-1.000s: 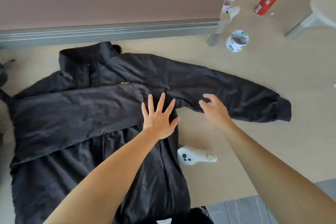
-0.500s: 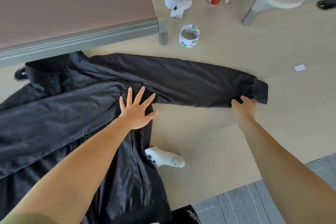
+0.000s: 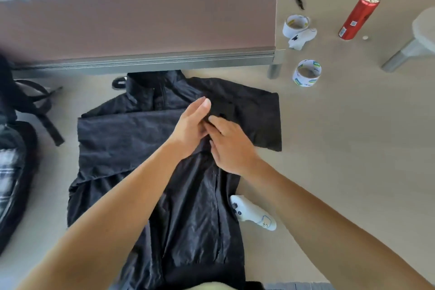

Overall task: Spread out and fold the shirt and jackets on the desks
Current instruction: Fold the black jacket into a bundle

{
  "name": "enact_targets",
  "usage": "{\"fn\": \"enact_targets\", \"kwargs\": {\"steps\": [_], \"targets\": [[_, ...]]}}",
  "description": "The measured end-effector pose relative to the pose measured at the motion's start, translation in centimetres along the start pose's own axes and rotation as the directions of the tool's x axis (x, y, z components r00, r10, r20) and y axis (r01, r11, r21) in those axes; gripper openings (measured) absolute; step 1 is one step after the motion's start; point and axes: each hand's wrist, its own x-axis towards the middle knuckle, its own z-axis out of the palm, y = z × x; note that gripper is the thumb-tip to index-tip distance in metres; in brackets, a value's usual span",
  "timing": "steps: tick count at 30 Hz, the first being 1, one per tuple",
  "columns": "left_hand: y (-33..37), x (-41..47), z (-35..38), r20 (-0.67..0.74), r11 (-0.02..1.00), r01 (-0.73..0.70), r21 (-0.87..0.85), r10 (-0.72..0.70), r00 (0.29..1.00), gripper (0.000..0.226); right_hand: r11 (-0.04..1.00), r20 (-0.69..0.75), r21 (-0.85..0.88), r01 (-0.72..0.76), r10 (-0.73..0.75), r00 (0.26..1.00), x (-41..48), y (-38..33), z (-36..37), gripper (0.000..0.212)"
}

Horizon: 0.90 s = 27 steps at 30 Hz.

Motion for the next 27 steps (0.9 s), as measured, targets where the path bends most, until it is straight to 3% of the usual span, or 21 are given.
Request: {"fn": "enact_targets", "kwargs": {"steps": [2,3,5,8,11,13,15,17,18,20,22,23,24,25,27], "targets": [[1.0,-0.4,-2.1,-0.205,0.995,0.026,0.095,-0.006,0.979,0.08,0.998,0.099,0.008,0.06,-0.061,0.993,1.8,-2.7,2.1,0.056],[1.1,-0.3,-3.5,-0.328,0.988,0.041,0.152,0.011,0.945,0.069,0.996,0.128,-0.009,0.087,-0.085,0.988,2.4,-3.8,3.1,0.058],[1.0,-0.2,-6.1,-0.446,0.992,0.034,0.123,0.025,0.895,0.052,0.986,0.196,-0.075,0.147,-0.13,0.972,2.9,-5.3,4.4,0.064],[1.4,-0.3,-10.1,-0.459,0.996,-0.017,-0.085,-0.024,0.888,0.045,0.978,0.271,-0.17,0.124,-0.074,0.96,2.6,-5.6,5.7,0.063],[2.5,0.1,-13.1,-0.339,0.916,-0.024,-0.401,-0.124,0.933,0.027,0.968,0.321,-0.247,0.049,0.034,0.947,2.2,-5.0,6.5,0.057],[2.7,0.4,-14.0,-0.302,0.905,0.031,-0.425,-0.174,0.937,0.021,0.965,0.368,-0.259,0.043,0.058,0.928,1.9,-4.7,6.9,0.056],[2.0,0.9,-14.8,-0.367,0.978,0.121,-0.171,-0.177,0.913,0.047,0.975,0.475,-0.224,0.012,0.098,0.874,1.9,-4.5,7.0,0.062],[1.4,0.9,-15.4,-0.378,0.933,0.241,0.266,-0.129,0.917,0.072,0.975,0.537,-0.22,-0.039,0.155,0.83,2.3,-4.7,7.0,0.068],[1.3,0.8,-15.7,-0.363,0.825,0.291,0.484,-0.113,0.925,0.08,0.973,0.542,-0.227,-0.052,0.171,0.823,2.4,-4.8,7.0,0.068],[1.0,0.7,-16.6,-0.334,0.581,0.306,0.754,-0.063,0.941,0.083,0.969,0.538,-0.232,-0.085,0.201,0.819,2.7,-4.9,7.1,0.066],[1.0,0.4,-17.8,-0.312,0.356,0.275,0.893,0.049,0.949,0.075,0.962,0.519,-0.24,-0.129,0.239,0.821,3.1,-5.0,7.0,0.065],[1.0,0.2,-18.5,-0.295,0.296,0.251,0.922,0.113,0.949,0.068,0.959,0.513,-0.239,-0.151,0.257,0.819,3.4,-4.9,7.1,0.064],[0.9,0.1,-19.4,-0.282,0.289,0.22,0.932,0.194,0.94,0.059,0.956,0.513,-0.233,-0.18,0.278,0.812,3.6,-4.9,7.1,0.065],[0.5,0.0,-20.3,-0.282,0.354,0.171,0.919,0.291,0.914,0.05,0.95,0.516,-0.22,-0.223,0.308,0.799,3.8,-4.9,7.1,0.065],[0.2,-0.3,-21.7,-0.385,0.61,0.068,0.79,0.407,0.829,0.041,0.931,0.535,-0.196,-0.307,0.364,0.763,4.0,-5.0,7.1,0.067]]}}
